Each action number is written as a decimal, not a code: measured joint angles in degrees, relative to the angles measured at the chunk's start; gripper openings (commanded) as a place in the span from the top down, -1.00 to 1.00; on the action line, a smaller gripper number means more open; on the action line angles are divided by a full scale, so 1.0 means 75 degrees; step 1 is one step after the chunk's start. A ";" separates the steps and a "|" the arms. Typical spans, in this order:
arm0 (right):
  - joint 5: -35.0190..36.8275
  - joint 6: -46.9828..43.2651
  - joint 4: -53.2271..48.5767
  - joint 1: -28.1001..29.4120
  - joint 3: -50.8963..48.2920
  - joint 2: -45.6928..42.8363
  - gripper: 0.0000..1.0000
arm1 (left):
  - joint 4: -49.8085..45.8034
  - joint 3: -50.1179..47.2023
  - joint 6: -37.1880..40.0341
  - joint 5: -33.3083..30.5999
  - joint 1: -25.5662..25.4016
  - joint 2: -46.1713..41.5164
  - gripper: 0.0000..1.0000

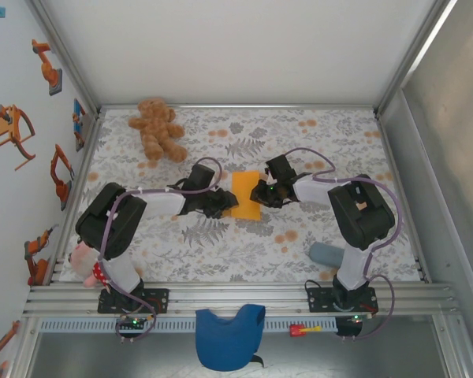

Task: Fold a paper plane with a square sheet of paper (pick it up from the middle)
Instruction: Third fold the triangle at the center of the table.

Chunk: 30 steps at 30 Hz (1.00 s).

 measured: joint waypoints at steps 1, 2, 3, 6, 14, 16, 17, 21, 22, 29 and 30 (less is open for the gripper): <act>-0.0003 0.0000 0.0015 -0.0006 -0.0009 0.0000 0.60 | 0.0023 0.0023 0.0006 0.0076 0.0038 0.0035 0.34; -0.0006 0.0000 0.0026 -0.0006 -0.0015 0.0000 0.60 | 0.0050 0.0047 0.0015 0.0131 0.0087 0.0082 0.34; -0.0009 0.0000 0.0038 -0.0006 -0.0026 0.0000 0.60 | 0.0064 0.0082 0.0023 0.0201 0.0134 0.0140 0.35; -0.0020 -0.0003 0.0079 -0.0009 -0.0044 0.0000 0.61 | 0.0172 0.0201 0.0026 0.0408 0.0297 0.0370 0.38; -0.0032 -0.0003 0.0192 -0.0015 -0.0111 -0.0026 0.61 | 0.0391 0.0443 0.0023 0.0863 0.0638 0.0734 0.53; -0.0032 0.0000 0.0192 -0.0020 -0.0111 -0.0026 0.60 | 0.0437 0.0522 0.0023 0.0933 0.0656 0.0764 0.55; -0.0035 0.0000 0.0192 -0.0020 -0.0111 -0.0026 0.60 | 0.0446 0.0554 0.0023 0.0968 0.0659 0.0781 0.57; -0.0055 -0.0003 0.0224 -0.0026 -0.0128 -0.0029 0.59 | 0.0507 0.0670 0.0026 0.1099 0.0682 0.0938 0.61; -0.0061 -0.0003 0.0242 -0.0026 -0.0140 -0.0038 0.59 | 0.0507 0.0688 0.0026 0.1113 0.0685 0.0985 0.63; -0.0085 -0.0032 0.0396 -0.0032 -0.0245 -0.0125 0.47 | 0.0466 0.0711 0.0041 0.1189 0.0717 0.1055 0.88; -0.0076 -0.0061 0.0391 -0.0035 -0.0256 -0.0166 0.44 | 0.0460 0.0717 0.0050 0.1207 0.0726 0.1055 0.94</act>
